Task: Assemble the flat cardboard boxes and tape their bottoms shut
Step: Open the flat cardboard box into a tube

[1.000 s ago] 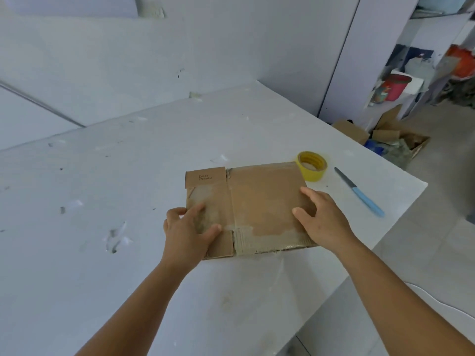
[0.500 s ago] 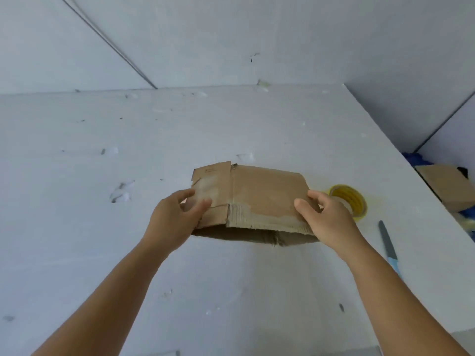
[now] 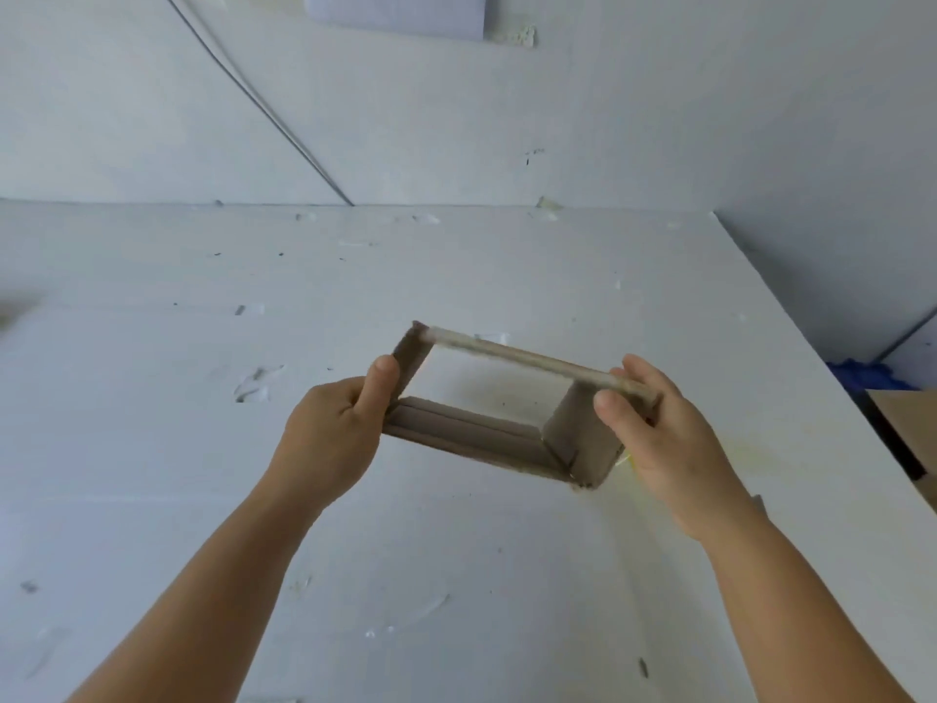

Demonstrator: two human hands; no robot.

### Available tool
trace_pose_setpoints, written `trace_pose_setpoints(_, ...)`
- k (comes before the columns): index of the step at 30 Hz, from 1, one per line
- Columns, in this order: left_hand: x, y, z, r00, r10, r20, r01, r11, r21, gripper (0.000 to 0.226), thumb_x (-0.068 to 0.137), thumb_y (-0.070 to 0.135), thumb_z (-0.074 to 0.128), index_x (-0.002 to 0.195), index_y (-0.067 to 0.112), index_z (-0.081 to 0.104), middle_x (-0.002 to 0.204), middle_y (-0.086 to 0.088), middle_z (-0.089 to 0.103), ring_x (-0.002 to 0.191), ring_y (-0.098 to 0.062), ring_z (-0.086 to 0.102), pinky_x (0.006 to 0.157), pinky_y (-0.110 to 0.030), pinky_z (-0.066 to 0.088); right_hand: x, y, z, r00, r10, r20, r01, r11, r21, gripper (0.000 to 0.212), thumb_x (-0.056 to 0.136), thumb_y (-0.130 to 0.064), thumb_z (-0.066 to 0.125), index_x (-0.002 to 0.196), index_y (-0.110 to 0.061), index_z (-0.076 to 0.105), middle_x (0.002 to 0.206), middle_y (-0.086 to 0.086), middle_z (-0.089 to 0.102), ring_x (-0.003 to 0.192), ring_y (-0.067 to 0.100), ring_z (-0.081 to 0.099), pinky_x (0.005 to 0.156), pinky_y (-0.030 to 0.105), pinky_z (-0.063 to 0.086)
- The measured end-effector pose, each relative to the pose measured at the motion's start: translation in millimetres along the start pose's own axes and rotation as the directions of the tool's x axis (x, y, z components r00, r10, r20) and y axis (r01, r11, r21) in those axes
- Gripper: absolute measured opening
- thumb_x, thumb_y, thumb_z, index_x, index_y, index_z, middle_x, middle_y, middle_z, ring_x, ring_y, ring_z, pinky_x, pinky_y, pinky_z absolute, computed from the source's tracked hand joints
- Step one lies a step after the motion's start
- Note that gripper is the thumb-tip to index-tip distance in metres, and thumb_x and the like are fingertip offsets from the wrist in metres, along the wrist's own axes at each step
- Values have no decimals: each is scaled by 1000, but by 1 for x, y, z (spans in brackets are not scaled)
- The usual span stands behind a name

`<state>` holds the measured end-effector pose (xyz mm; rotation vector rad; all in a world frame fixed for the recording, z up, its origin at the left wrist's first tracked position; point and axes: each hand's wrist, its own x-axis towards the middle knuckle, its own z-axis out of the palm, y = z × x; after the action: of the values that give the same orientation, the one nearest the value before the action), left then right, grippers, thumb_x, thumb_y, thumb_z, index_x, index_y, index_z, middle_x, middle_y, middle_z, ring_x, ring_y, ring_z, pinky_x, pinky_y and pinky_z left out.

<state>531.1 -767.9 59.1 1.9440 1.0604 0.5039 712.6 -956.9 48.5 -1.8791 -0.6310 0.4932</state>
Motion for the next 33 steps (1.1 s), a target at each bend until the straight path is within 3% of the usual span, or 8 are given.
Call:
trace_pose_setpoints(5,-4,13,-1,1000,8,-5,-8,999,-45,64,95,54,27,63,1,46,67,-12,48,68,-23,50,64,-32,34,-4,-3,3,993,-61,-105,66,997,39,38,87,-28,62,120,-26,44,94,-12,62,72,-12,58,56,3,41)
trace_pose_setpoints(8,-11,15,-5,992,97,82,-87,989,-117,61,94,54,34,85,1,63,79,-8,65,72,-16,59,72,-30,44,-7,-6,1,985,-101,-140,120,984,135,30,87,-25,63,113,-22,47,104,-13,63,84,3,62,62,7,45)
trace_pose_setpoints(10,-15,14,-6,967,215,134,-196,971,-139,30,83,59,49,96,37,66,89,4,68,80,-10,63,74,-26,50,-11,-11,-2,982,-156,-111,174,967,184,29,86,-27,66,112,-22,53,98,-14,67,86,4,65,65,5,45)
trace_pose_setpoints(12,-15,8,-3,948,265,173,-245,961,-132,38,74,54,61,111,59,50,97,19,66,87,-4,63,72,-17,51,-13,-11,-6,978,-206,-31,208,956,207,38,79,-34,62,115,-28,55,102,-16,69,92,-4,64,71,5,46)
trace_pose_setpoints(17,-10,-14,12,915,399,67,-402,915,34,65,84,32,63,143,34,35,111,19,49,101,0,51,80,-11,46,-12,5,0,974,-224,38,222,974,46,51,77,-34,58,124,-49,43,129,-24,49,116,-7,51,94,14,40)
trace_pose_setpoints(23,-9,-16,16,849,527,29,-528,849,15,58,89,22,61,138,38,36,125,24,50,113,7,49,88,-9,46,-8,15,4,946,-305,-106,309,951,26,45,88,-7,60,111,-45,51,109,-24,59,105,-2,59,85,7,44)
trace_pose_setpoints(28,-3,-13,23,785,618,54,-619,777,110,27,89,39,48,109,30,64,105,23,60,100,6,53,78,-6,42,-5,22,2,954,-286,-91,288,958,6,17,81,-40,57,97,-36,64,113,-24,64,107,1,60,86,16,48)
trace_pose_setpoints(33,7,-2,33,895,445,-26,-446,895,-29,39,85,13,64,114,34,47,95,10,56,83,0,53,69,-8,41,9,17,4,958,-218,-185,214,976,-46,44,84,-28,68,122,-32,47,107,-18,59,95,3,59,76,24,52)
